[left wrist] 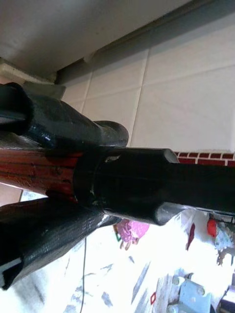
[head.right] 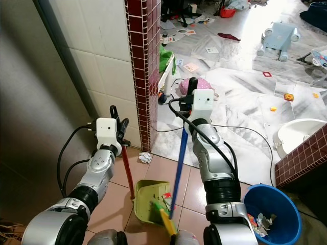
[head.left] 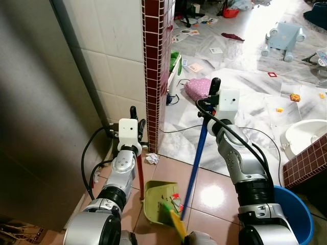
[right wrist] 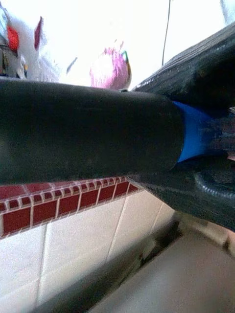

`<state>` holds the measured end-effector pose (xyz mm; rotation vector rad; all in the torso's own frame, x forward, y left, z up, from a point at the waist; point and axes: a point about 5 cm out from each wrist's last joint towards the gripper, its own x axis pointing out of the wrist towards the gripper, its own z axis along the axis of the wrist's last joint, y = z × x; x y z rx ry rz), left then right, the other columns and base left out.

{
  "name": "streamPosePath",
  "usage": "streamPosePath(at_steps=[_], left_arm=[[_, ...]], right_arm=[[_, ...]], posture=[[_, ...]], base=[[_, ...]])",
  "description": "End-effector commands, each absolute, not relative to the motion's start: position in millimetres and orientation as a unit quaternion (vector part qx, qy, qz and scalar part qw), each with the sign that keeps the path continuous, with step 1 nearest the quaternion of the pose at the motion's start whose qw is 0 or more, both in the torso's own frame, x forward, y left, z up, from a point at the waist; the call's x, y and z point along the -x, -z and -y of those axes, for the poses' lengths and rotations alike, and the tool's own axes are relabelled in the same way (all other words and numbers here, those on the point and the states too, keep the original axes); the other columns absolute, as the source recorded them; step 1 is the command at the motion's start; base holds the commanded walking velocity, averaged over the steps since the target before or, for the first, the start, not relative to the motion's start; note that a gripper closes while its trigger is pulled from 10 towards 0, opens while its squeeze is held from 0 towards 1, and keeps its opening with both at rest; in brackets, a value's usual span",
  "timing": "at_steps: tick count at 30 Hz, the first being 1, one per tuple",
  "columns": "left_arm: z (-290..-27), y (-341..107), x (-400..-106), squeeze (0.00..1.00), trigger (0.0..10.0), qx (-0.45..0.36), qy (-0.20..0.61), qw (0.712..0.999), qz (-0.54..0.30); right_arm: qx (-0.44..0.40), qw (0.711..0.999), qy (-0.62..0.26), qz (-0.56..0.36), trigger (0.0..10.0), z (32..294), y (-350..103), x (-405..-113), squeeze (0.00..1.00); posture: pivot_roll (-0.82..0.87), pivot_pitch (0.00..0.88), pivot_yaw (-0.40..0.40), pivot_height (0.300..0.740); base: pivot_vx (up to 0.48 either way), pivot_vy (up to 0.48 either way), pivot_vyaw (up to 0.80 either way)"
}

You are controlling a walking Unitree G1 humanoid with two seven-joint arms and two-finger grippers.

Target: Sweep floor

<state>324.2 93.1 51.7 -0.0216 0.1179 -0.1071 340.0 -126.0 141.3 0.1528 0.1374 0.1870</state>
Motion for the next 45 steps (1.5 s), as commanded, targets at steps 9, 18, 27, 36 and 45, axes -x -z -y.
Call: streamPosePath(at_steps=[9,18,27,36,45], left_arm=[[-87.4,-43.8,-320.4,0.0,10.0,0.01,0.079,0.993,-0.088],[-88.7,-42.2,-319.9,0.0,10.0,0.007,0.08,0.992,-0.094],[-92.6,-41.1,-319.3,0.0,10.0,0.009,0.071,0.993,-0.096],[-92.9,-41.1,-319.2,0.0,10.0,0.009,0.07,0.993,-0.095],[-92.9,-41.1,-319.2,0.0,10.0,0.009,0.07,0.993,-0.095]], right_arm=[[-0.121,0.958,-0.251,0.071,10.0,95.6,-219.1,-336.3,0.0],[-0.02,0.973,-0.171,0.151,10.0,124.0,-240.1,-345.3,0.0],[0.099,0.986,-0.085,0.105,10.0,150.6,-202.9,-347.3,0.0],[0.105,0.987,-0.073,0.095,10.0,153.0,-197.6,-347.2,0.0],[0.105,0.987,-0.073,0.095,10.0,153.0,-197.6,-347.2,0.0]], posture=[[-0.15,0.029,0.022,0.74],[-0.15,0.016,0.019,0.74],[-0.14,0.021,0.017,0.74],[-0.14,0.02,0.016,0.74],[-0.14,0.02,0.016,0.74]], base=[[0.0,0.0,0.0],[0.0,0.0,0.0],[0.0,0.0,0.0],[0.0,0.0,0.0],[0.0,0.0,0.0]])
